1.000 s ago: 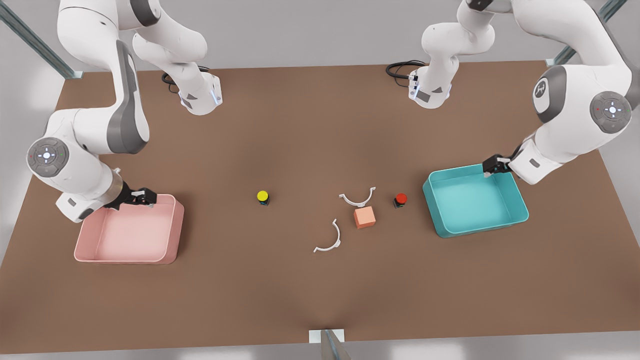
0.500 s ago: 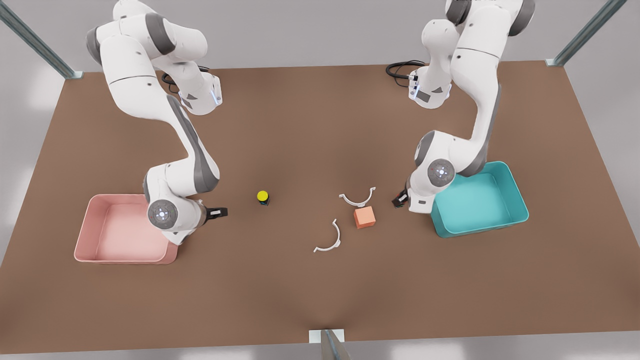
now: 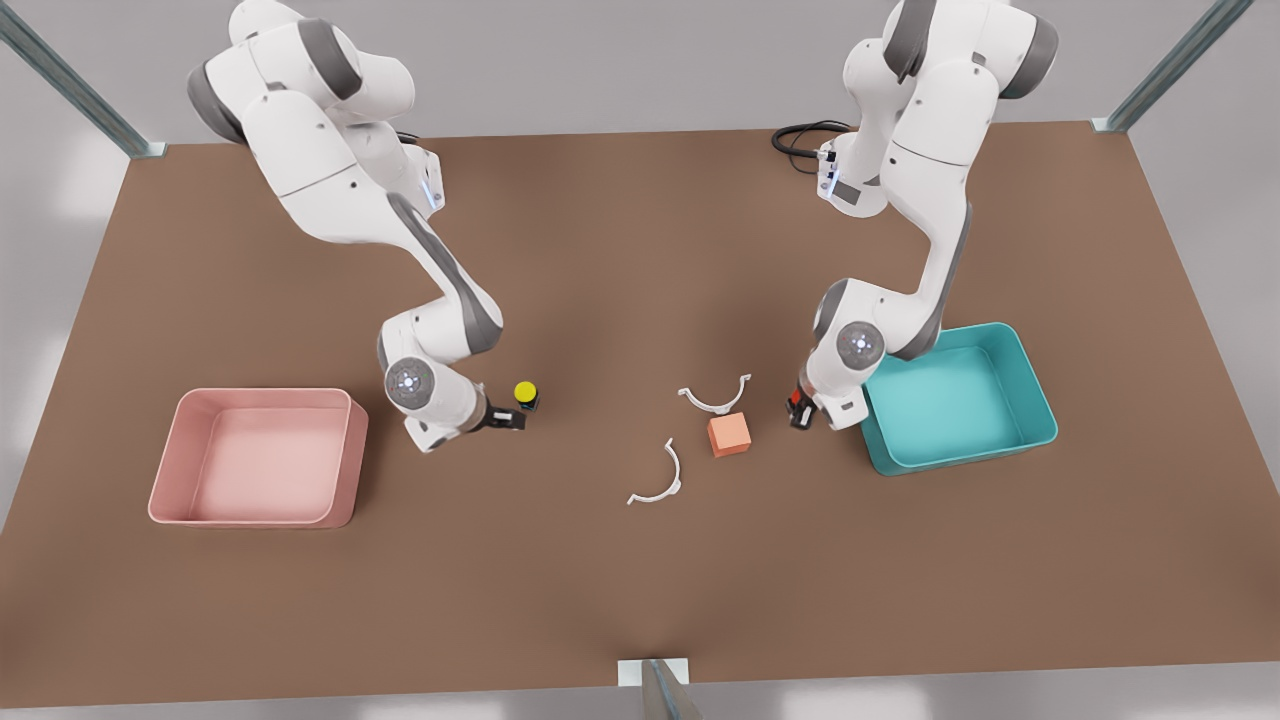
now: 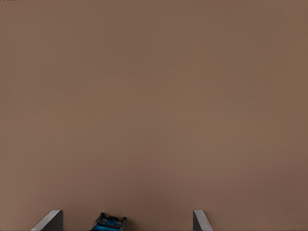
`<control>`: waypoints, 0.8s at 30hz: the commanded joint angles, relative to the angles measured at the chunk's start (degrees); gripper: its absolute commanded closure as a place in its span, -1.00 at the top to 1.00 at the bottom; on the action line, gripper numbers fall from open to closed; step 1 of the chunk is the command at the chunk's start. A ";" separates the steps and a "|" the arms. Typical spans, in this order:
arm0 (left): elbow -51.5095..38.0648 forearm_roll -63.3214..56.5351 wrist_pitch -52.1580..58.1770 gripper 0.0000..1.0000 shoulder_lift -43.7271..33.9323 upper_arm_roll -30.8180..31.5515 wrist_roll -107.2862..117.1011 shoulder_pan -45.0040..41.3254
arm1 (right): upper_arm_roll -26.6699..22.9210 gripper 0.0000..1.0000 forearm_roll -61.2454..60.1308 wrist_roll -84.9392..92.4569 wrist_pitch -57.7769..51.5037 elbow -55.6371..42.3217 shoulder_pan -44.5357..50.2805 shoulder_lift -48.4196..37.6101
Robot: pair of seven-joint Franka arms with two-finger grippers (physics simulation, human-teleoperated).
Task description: Place the red button in the blue storage box with the left arm, and place the yellow button in the pink storage box with the right arm
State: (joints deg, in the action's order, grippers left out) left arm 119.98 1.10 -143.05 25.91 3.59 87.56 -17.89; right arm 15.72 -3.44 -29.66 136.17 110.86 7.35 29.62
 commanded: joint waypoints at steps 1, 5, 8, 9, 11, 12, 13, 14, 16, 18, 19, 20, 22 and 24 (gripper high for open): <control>-0.01 -0.49 -2.94 0.11 -0.06 -0.07 22.74 0.13 | 0.01 1.00 -0.08 -24.30 11.84 1.38 0.82 -0.09; -0.01 -1.01 -2.94 0.05 -0.07 -0.07 21.69 0.31 | 0.01 1.00 -0.08 -27.73 12.19 1.55 2.58 -0.17; -0.01 -1.01 1.89 0.05 -5.86 -0.25 17.83 0.92 | -0.16 1.00 0.18 -28.70 11.93 1.73 3.37 -0.17; -0.01 -1.01 5.49 0.05 -8.41 -0.25 13.35 1.89 | -0.08 1.00 2.55 -28.35 9.30 1.64 3.46 0.00; -0.09 -1.01 16.21 0.05 -14.04 -0.25 0.25 6.46 | 0.01 1.00 6.95 -26.76 4.55 1.29 3.55 0.00; -0.27 -1.01 21.84 0.05 -16.41 -0.42 -7.30 9.79 | -0.08 1.00 7.13 -27.29 3.67 1.47 3.55 -0.09; -0.27 -1.01 24.39 0.05 -17.73 -0.42 -12.49 12.52 | -0.07 1.00 7.13 -27.38 1.56 1.55 3.55 -0.26; -0.27 -1.01 25.80 0.05 -18.52 -0.42 -16.27 14.72 | 0.01 1.00 7.13 -27.38 1.47 1.55 3.63 -0.26; -0.27 -1.01 27.29 0.05 -18.79 -0.42 -25.40 19.63 | 0.10 1.00 7.13 -27.38 0.95 1.90 3.98 -0.09; -0.27 -1.01 26.77 0.05 -17.12 -0.42 -27.88 21.31 | 0.10 1.00 7.13 -27.47 0.24 2.69 4.60 -0.26; -0.27 -1.01 26.42 0.06 -16.24 -0.42 -27.97 21.40 | 0.10 1.00 7.13 -27.99 0.24 3.05 4.60 -0.35; -0.27 -1.01 25.63 0.07 -15.19 -0.42 -27.97 21.93 | 0.10 1.00 7.04 -28.52 0.33 3.48 5.13 -0.53; -0.09 -1.01 25.45 0.07 -14.04 -0.42 -27.97 21.84 | 0.28 1.00 7.04 -28.96 0.59 4.72 5.30 -1.58; -0.27 -0.93 24.83 1.00 -13.07 -0.42 -27.88 21.75 | 0.36 1.00 7.04 -29.93 0.94 4.72 6.18 -1.40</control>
State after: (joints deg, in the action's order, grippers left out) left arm 119.75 0.16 -119.84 12.53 3.16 77.90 3.91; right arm 16.04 3.58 -50.57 137.68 115.52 13.28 28.27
